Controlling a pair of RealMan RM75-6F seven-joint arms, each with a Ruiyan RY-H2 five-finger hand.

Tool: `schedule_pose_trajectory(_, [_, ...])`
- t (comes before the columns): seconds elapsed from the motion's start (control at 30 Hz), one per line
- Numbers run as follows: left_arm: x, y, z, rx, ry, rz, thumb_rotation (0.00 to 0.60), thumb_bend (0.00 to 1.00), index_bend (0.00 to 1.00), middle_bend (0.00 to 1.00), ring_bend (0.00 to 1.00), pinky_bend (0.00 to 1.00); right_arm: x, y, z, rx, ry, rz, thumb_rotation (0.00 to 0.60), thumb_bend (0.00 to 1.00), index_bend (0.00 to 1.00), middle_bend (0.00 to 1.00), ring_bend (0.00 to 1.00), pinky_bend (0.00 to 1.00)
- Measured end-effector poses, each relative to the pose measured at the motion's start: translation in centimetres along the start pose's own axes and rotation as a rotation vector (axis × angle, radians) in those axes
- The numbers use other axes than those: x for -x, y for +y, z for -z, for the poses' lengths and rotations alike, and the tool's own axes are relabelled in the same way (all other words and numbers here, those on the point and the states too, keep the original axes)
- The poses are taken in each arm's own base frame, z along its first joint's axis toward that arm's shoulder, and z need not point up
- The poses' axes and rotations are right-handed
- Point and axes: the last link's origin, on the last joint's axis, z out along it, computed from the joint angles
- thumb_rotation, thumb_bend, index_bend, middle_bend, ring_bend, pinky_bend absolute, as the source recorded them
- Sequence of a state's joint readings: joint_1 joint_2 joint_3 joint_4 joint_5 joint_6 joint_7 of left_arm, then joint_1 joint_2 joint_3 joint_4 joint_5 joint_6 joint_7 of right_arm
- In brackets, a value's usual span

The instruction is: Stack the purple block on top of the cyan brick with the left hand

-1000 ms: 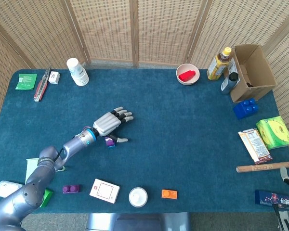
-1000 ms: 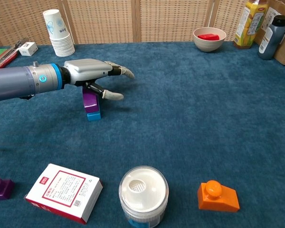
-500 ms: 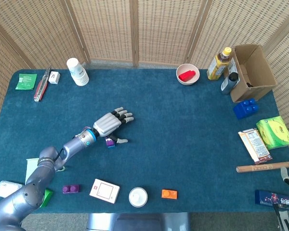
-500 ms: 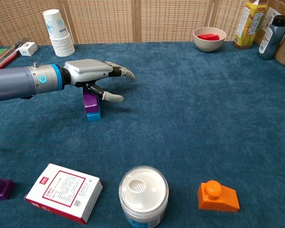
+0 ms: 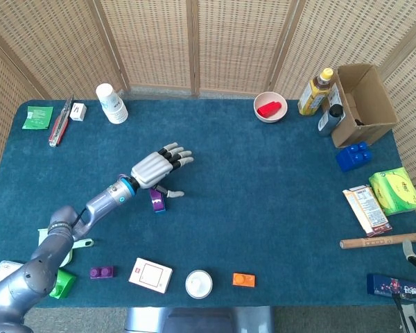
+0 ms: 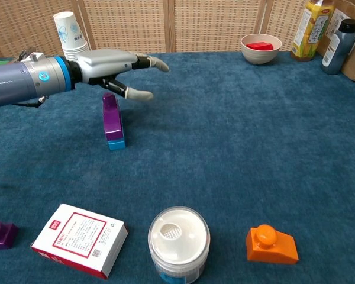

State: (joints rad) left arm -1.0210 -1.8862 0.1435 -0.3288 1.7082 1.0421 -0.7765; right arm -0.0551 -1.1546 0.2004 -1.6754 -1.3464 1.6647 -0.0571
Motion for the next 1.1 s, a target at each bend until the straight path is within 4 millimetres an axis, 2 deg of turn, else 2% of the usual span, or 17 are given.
schedule_pose_trajectory(0.23, [-1.9, -0.5, 0.9, 0.014, 0.067, 0.003, 0.127, 0.23, 0.09, 0.00, 0.00, 0.00, -0.3, -0.3, -0.5, -0.033, 0.001, 0.005, 0.600, 0.28, 0.26, 0.18, 0.00, 0.15])
schedule_pose_trajectory(0.43, [-3.0, -0.5, 2.7, 0.030, 0.109, 0.016, 0.124, 0.22, 0.10, 0.00, 0.00, 0.00, -0.1, -0.9, -1.1, -0.063, -0.016, 0.004, 0.600, 0.28, 0.26, 0.18, 0.00, 0.15])
schedule_pose_trajectory(0.9, [-4.3, -0.3, 8.6, -0.001, 0.155, 0.002, 0.134, 0.23, 0.13, 0.02, 0.00, 0.00, 0.2, -2.3, -2.6, -0.134, -0.044, 0.023, 0.600, 0.28, 0.26, 0.18, 0.00, 0.15])
schedule_pose_trajectory(1.1, [-4.8, -0.4, 13.0, -0.091, 0.176, 0.014, 0.133, 0.23, 0.15, 0.04, 0.00, 0.00, 0.6, -3.4, -3.6, -0.188, -0.067, 0.074, 0.600, 0.28, 0.26, 0.18, 0.00, 0.15])
